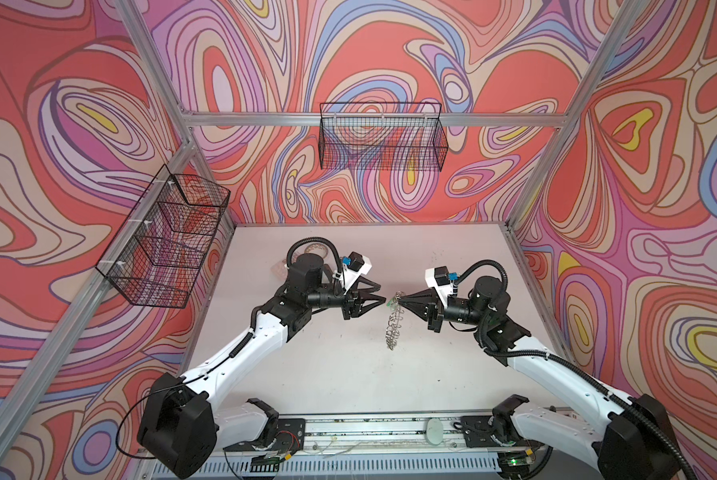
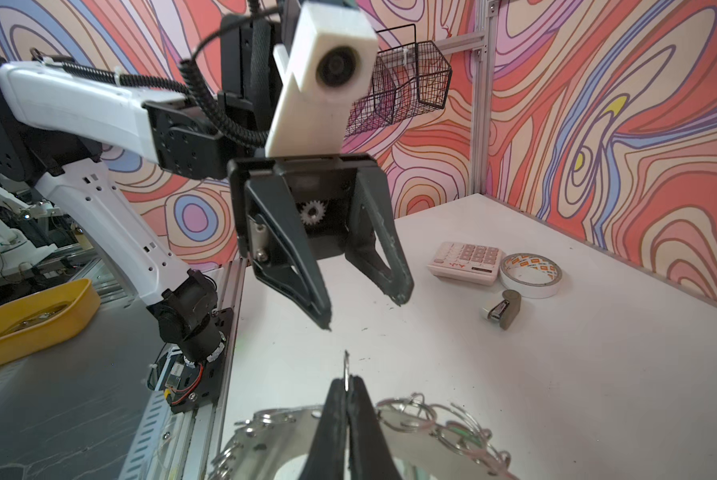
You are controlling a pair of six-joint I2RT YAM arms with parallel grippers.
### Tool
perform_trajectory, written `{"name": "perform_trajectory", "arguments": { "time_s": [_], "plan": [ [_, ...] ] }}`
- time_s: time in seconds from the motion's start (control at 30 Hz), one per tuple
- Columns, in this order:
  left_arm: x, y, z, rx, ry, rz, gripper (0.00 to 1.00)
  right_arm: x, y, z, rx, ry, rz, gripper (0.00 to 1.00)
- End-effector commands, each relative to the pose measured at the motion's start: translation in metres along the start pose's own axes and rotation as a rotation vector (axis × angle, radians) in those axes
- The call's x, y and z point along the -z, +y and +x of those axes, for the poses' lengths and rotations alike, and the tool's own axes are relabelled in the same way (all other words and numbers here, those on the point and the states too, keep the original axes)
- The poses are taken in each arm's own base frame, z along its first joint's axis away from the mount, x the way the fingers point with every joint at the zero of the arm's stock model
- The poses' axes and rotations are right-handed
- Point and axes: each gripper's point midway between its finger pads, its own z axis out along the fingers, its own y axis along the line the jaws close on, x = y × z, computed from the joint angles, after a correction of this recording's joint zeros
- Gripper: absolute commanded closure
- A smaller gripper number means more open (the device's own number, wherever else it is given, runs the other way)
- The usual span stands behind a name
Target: Put the keys on the keyring
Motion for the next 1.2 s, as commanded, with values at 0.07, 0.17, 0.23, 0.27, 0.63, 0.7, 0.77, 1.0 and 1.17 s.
{"name": "perform_trajectory", "arguments": {
  "time_s": [0.07, 0.17, 0.23, 0.27, 0.63, 0.7, 0.77, 1.0, 1.17],
  "plan": [
    [0.005, -0.026, 0.016, -0.193, 0.151, 0.083, 0.5, -0.004, -0.001, -0.009, 0.099, 0.008, 0.026, 1.0],
    [0.001, -0.03, 0.017, -0.233, 0.186, 0.095, 0.5, -0.006, -0.002, -0.007, 0.097, 0.015, 0.022, 1.0],
    [-0.002, -0.029, 0.018, -0.237, 0.197, 0.093, 0.52, -0.006, 0.0, -0.007, 0.098, 0.013, 0.013, 1.0],
    [-0.004, -0.028, 0.019, -0.239, 0.203, 0.09, 0.53, -0.007, 0.001, -0.006, 0.094, 0.016, 0.008, 1.0],
    [-0.026, -0.017, 0.019, -0.24, 0.247, 0.073, 0.71, -0.008, 0.004, -0.002, 0.087, 0.027, -0.016, 1.0],
    [-0.027, -0.017, 0.018, -0.244, 0.239, 0.075, 0.72, -0.009, 0.004, -0.001, 0.084, 0.03, -0.02, 1.0],
    [-0.029, -0.017, 0.017, -0.246, 0.238, 0.072, 0.72, -0.009, 0.005, -0.001, 0.085, 0.029, -0.024, 1.0],
    [-0.032, -0.017, 0.019, -0.247, 0.248, 0.076, 0.78, -0.009, 0.005, 0.0, 0.085, 0.029, -0.024, 1.0],
    [-0.034, -0.016, 0.022, -0.236, 0.258, 0.08, 0.86, -0.009, 0.005, 0.0, 0.084, 0.029, -0.028, 1.0]
  ]
}}
